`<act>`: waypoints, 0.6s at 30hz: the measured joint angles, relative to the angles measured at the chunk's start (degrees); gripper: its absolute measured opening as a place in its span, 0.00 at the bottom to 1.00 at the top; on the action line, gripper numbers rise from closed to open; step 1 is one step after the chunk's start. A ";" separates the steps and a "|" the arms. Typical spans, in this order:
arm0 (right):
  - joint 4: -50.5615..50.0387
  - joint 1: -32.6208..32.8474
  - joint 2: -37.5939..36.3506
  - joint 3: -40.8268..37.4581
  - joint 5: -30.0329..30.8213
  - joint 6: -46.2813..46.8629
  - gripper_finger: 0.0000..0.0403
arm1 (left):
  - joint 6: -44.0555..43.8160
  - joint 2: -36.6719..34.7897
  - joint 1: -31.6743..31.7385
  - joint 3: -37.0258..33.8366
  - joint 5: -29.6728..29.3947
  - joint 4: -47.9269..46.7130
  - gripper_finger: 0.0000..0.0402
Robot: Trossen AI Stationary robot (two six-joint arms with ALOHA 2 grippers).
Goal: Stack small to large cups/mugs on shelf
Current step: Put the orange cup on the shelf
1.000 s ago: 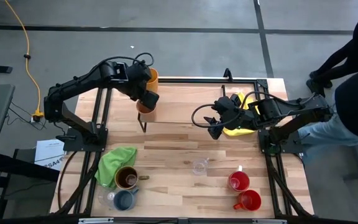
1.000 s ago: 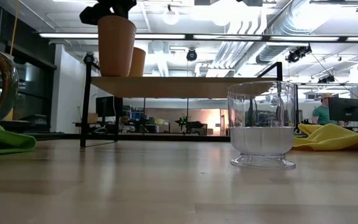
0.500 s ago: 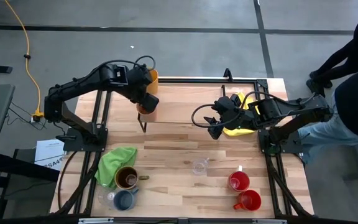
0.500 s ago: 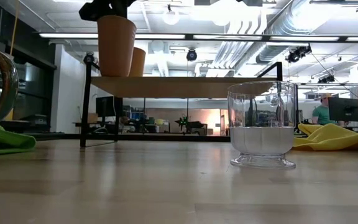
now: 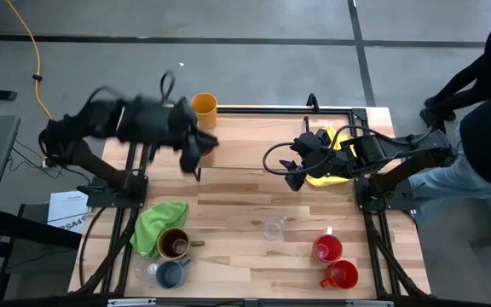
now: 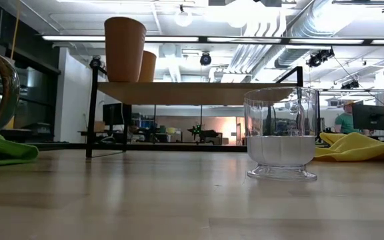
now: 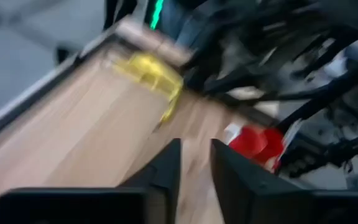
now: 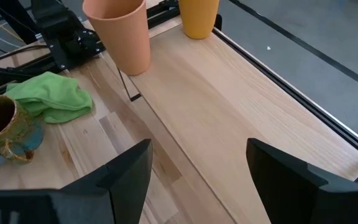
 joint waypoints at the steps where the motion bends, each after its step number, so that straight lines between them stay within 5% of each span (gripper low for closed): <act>1: -0.02 0.01 0.02 0.00 0.00 0.00 0.63 | 0.02 -0.49 -4.20 -1.73 -4.79 2.75 0.10; 5: 0.00 0.01 0.01 0.00 0.00 0.17 0.63 | -4.36 -1.97 -19.12 -11.38 -22.70 9.77 0.03; 8: 0.01 0.02 0.02 0.00 -0.01 0.15 0.63 | -16.21 -3.16 -27.11 -21.32 -31.08 14.73 0.01; 14: 0.02 0.01 0.02 0.00 0.00 0.12 0.63 | -48.88 -4.04 -37.15 -42.87 -39.96 28.45 0.00; 18: 0.38 0.00 0.02 0.00 0.33 0.17 0.63 | -68.99 -3.01 -37.55 -53.35 -45.09 35.10 0.00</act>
